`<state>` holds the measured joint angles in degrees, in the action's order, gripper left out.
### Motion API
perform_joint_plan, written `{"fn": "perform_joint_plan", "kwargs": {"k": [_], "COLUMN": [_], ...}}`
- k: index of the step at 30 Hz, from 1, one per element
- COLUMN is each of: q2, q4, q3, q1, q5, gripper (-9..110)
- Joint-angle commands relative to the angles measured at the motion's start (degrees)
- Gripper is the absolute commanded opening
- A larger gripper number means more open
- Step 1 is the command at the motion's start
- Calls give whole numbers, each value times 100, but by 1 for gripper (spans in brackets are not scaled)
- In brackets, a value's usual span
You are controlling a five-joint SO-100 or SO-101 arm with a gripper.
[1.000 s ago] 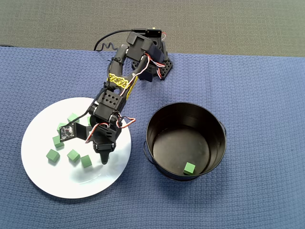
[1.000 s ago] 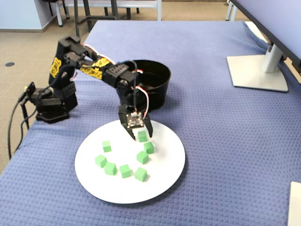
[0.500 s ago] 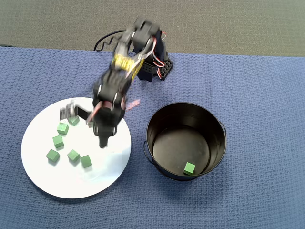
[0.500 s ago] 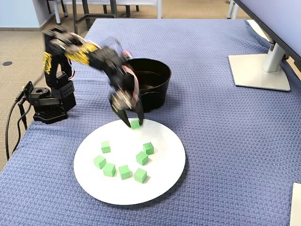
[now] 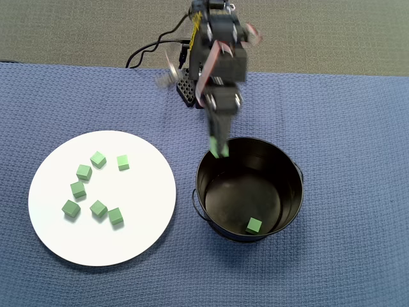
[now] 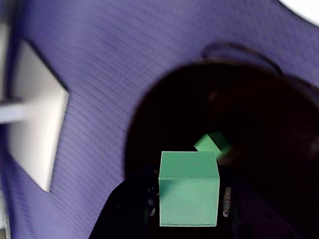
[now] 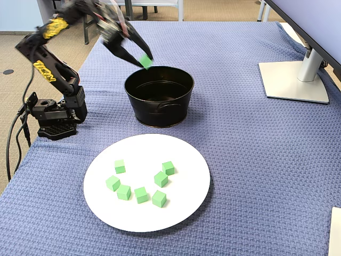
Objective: Pick up the green cubes from the white plate and place them in the black recipient
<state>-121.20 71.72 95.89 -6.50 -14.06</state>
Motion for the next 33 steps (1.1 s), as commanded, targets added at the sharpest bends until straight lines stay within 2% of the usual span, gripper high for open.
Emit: {"fn": "perform_joint_plan", "kwargs": {"k": [1, 2, 4, 7, 10, 12, 14, 18, 24, 27, 29, 31, 33], "q2": [853, 1037, 1151, 914, 703, 431, 167, 246, 1072, 1749, 2039, 2268, 2320], "q4": [-923, -1134, -1292, -1063, -387, -26, 149, -545, -1336, -1318, -1195, -431, 211], "q3": [220, 316, 475, 378, -114, -185, -53, 325, 615, 650, 686, 413, 132], "q1": [-439, -563, -791, -721, -123, 492, 1248, 2751, 3814, 3955, 3981, 3955, 3990], "q5": [123, -70, -290, -360, -729, -1222, -1802, -2496, -2408, -2364, -2637, -3322, -3911], "gripper": [19, 28, 40, 42, 35, 21, 14, 0, 0, 16, 21, 26, 25]}}
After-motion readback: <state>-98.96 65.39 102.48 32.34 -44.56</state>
